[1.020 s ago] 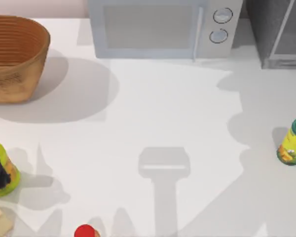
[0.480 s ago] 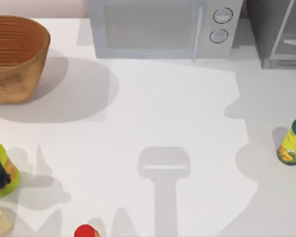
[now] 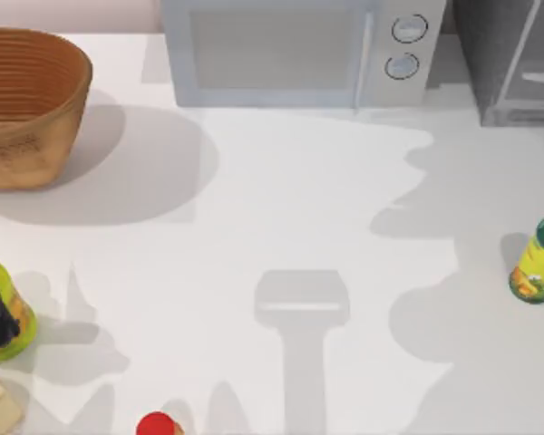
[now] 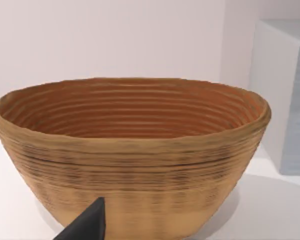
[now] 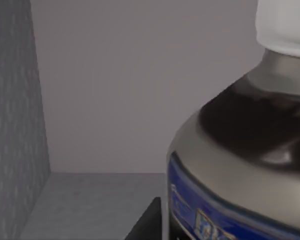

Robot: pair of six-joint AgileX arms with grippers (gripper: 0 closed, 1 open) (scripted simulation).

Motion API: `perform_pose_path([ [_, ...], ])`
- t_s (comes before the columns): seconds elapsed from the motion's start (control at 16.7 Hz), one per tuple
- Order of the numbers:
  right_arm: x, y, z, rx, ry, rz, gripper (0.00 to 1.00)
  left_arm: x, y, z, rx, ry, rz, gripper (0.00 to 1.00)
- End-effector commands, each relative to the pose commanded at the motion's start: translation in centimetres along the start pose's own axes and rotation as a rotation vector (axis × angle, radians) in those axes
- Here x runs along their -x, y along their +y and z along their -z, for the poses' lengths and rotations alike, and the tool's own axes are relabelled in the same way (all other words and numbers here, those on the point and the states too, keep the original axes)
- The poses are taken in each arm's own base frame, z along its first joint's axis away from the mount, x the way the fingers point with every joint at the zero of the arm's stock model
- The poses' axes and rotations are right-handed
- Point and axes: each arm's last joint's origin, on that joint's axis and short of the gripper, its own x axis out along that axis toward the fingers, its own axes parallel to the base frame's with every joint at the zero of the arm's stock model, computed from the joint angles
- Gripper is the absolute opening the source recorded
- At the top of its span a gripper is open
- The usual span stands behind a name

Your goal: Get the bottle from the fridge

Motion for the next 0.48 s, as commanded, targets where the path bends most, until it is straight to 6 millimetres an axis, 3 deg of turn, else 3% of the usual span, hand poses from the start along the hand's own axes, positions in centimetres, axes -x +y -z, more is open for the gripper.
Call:
perform_pose_path([
  [0.24,4.8,2.9,-3.5,0.007,-0.008,0.0,0.0,0.0,0.0,0.0,0.0,0.0,0.0,1.0],
  [0.48,12.3,6.1,-5.1,0.003,-0.013,0.003,0.0,0.0,0.0,0.0,0.0,0.0,0.0,1.0],
])
